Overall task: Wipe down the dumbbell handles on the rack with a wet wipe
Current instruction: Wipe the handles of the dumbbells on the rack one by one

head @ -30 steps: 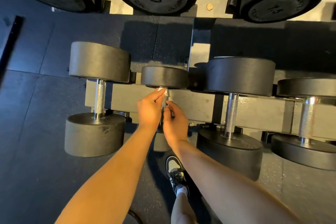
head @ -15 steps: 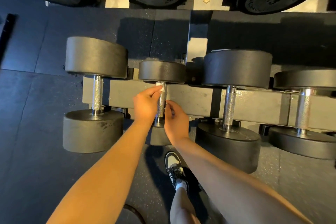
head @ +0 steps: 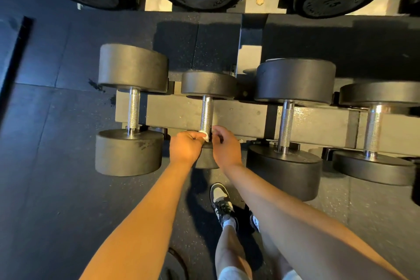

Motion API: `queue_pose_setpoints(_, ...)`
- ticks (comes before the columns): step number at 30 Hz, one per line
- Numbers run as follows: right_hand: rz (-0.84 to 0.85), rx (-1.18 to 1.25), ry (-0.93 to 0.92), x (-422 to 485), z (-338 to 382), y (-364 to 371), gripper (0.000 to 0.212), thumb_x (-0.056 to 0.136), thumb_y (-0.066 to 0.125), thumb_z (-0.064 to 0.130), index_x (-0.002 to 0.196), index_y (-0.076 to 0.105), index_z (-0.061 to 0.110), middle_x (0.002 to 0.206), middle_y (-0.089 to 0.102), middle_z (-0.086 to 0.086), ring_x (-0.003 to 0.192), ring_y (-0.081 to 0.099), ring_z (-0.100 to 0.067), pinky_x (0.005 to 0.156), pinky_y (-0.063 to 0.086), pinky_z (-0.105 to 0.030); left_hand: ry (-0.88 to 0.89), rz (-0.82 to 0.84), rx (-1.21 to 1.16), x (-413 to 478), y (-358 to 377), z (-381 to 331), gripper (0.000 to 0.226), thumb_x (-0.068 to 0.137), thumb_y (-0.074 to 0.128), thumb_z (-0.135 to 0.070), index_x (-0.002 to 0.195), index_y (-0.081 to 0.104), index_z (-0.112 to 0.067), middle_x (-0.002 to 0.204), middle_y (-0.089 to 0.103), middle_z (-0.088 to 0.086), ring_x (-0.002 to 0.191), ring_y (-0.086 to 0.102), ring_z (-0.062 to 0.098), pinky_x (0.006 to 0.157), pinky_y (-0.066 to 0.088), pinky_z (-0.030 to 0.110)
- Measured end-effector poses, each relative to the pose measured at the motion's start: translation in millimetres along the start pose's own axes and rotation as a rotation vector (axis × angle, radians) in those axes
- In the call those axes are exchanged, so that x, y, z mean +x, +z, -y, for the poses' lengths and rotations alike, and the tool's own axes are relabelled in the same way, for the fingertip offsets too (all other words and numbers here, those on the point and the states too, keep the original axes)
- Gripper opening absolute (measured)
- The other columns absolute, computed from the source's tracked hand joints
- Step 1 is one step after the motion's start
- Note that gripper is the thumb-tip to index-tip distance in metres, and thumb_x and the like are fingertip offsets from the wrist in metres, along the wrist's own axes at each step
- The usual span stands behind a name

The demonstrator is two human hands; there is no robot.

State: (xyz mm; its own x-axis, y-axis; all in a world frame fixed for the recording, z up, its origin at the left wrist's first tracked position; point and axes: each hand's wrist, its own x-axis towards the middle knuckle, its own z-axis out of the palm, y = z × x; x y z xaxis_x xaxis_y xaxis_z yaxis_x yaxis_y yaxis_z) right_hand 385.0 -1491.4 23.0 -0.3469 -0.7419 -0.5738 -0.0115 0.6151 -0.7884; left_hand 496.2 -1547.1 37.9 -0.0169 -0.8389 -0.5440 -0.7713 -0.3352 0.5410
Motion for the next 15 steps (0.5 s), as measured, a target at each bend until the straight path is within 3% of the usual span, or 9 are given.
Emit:
queue_pose_setpoints(4, 0.035, 0.078, 0.038, -3, 10, -10, 0.03, 0.103, 0.052, 0.023, 0.133, 0.057, 0.023, 0.123, 0.061, 0.005, 0.11, 0.054, -0.006, 0.081, 0.039, -0.011, 0.115, -0.015, -0.076, -15, 3, -3, 0.019, 0.098, 0.066, -0.019, 0.112, 0.077, -0.019, 0.109, 0.077, -0.002, 0.099, 0.068, 0.007, 0.095, 0.052, 0.024)
queue_pose_setpoints(8, 0.072, 0.071, 0.034, 0, 17, -10, 0.021, 0.101, 0.057, 0.024, 0.121, 0.058, 0.026, 0.11, 0.057, 0.013, 0.094, 0.051, 0.003, 0.074, 0.036, -0.011, 0.215, -0.041, -0.03, -16, 16, 1, 0.024, 0.101, 0.055, -0.029, 0.115, 0.073, -0.039, 0.106, 0.075, -0.012, 0.101, 0.069, 0.011, 0.104, 0.049, 0.047)
queue_pose_setpoints(10, 0.005, 0.052, 0.053, 8, 20, -9, 0.016, 0.098, 0.06, 0.017, 0.113, 0.062, 0.023, 0.105, 0.059, 0.013, 0.09, 0.051, 0.003, 0.077, 0.039, -0.015, 0.201, -0.056, 0.0, -13, 17, -2, 0.025, 0.104, 0.051, -0.03, 0.122, 0.065, -0.04, 0.094, 0.07, -0.018, 0.096, 0.067, 0.013, 0.103, 0.047, 0.048)
queue_pose_setpoints(13, -0.177, 0.036, 0.018, 25, 24, -6, 0.013, 0.096, 0.061, 0.01, 0.103, 0.067, 0.019, 0.101, 0.064, 0.009, 0.092, 0.057, -0.002, 0.083, 0.046, -0.017, 0.185, -0.105, -0.076, -9, 16, 2, 0.031, 0.104, 0.051, -0.022, 0.134, 0.056, -0.028, 0.11, 0.069, -0.011, 0.099, 0.065, 0.012, 0.097, 0.052, 0.044)
queue_pose_setpoints(15, -0.202, 0.029, -0.002, 34, 26, -2, 0.013, 0.096, 0.062, 0.01, 0.105, 0.067, 0.018, 0.103, 0.063, 0.009, 0.098, 0.058, -0.006, 0.084, 0.047, -0.016, 0.188, -0.145, -0.018, -6, 18, 8, 0.031, 0.105, 0.047, -0.022, 0.133, 0.058, -0.027, 0.112, 0.07, -0.004, 0.096, 0.065, 0.016, 0.093, 0.053, 0.047)
